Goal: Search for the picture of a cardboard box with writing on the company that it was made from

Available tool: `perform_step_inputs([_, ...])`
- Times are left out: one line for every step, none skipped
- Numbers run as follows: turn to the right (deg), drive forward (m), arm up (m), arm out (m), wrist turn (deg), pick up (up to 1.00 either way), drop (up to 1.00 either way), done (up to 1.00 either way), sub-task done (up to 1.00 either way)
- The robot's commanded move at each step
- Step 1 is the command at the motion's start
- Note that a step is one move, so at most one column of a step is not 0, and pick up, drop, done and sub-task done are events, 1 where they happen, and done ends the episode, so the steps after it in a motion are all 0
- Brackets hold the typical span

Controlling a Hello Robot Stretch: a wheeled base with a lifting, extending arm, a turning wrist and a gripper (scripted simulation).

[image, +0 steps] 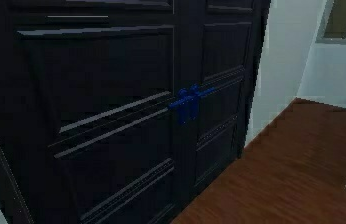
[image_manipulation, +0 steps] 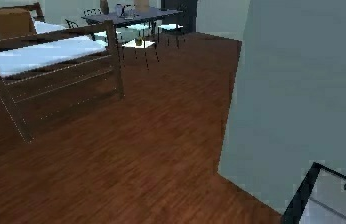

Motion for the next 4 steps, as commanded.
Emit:
perform_step_inputs([0.0, 0.15, 0.00, 0.00, 0.0, 0.00, 0.00, 0.00, 0.00])
perform_step_inputs([45.0, 0.00, 0.00, 0.00, 0.0, 0.00, 0.00, 0.00, 0.00])
perform_step_inputs([45.0, 0.00, 0.00, 0.00, 0.0, 0.00, 0.00, 0.00, 0.00])
perform_step_inputs([0.0, 1.00, 0.00, 0.00, 0.0, 0.00, 0.00, 0.00, 0.00])
